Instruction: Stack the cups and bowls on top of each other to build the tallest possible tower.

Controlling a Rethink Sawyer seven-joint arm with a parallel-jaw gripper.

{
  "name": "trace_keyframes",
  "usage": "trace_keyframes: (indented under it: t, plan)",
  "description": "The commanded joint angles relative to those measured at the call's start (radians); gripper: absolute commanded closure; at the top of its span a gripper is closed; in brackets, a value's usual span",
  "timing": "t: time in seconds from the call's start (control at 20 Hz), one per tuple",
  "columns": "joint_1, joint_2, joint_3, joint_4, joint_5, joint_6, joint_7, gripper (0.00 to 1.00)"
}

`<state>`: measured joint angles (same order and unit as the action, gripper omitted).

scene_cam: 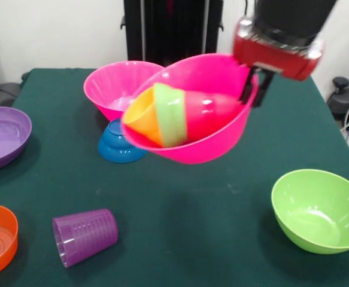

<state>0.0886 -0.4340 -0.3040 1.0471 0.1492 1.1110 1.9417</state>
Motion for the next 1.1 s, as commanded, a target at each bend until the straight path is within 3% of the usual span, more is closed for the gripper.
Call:
trace_keyframes:
  t: [0.05,0.2,0.25,0.4,0.5,0.6,0.75,0.8,0.85,0.95,1.05,1.1]
  plan:
    - [0.083,-0.083,0.057,0.126,0.052,-0.005,0.27,1.0]
    - [0.099,-0.105,0.072,0.195,0.081,-0.068,0.28,1.0]
    - [0.096,-0.129,0.095,0.262,0.113,-0.137,0.275,1.0]
    - [0.039,-0.21,0.183,0.447,0.214,-0.295,0.176,1.0]
    - [-0.035,-0.286,0.264,0.603,0.286,-0.416,0.041,1.0]
    - [-0.13,-0.352,0.344,0.75,0.355,-0.488,-0.11,1.0]
    - [-0.347,-0.424,0.55,0.978,0.476,-0.625,-0.361,1.0]
    - [-0.403,-0.433,0.604,1.018,0.476,-0.644,-0.391,1.0]
    - [-0.495,-0.447,0.706,1.101,0.53,-0.703,-0.473,1.0]
    - [-0.633,-0.438,0.851,1.183,0.534,-0.755,-0.525,1.0]
    - [-0.791,-0.378,1.018,1.231,0.442,-0.826,-0.501,1.0]
    - [-0.838,-0.349,1.06,1.232,0.374,-0.841,-0.47,1.0]
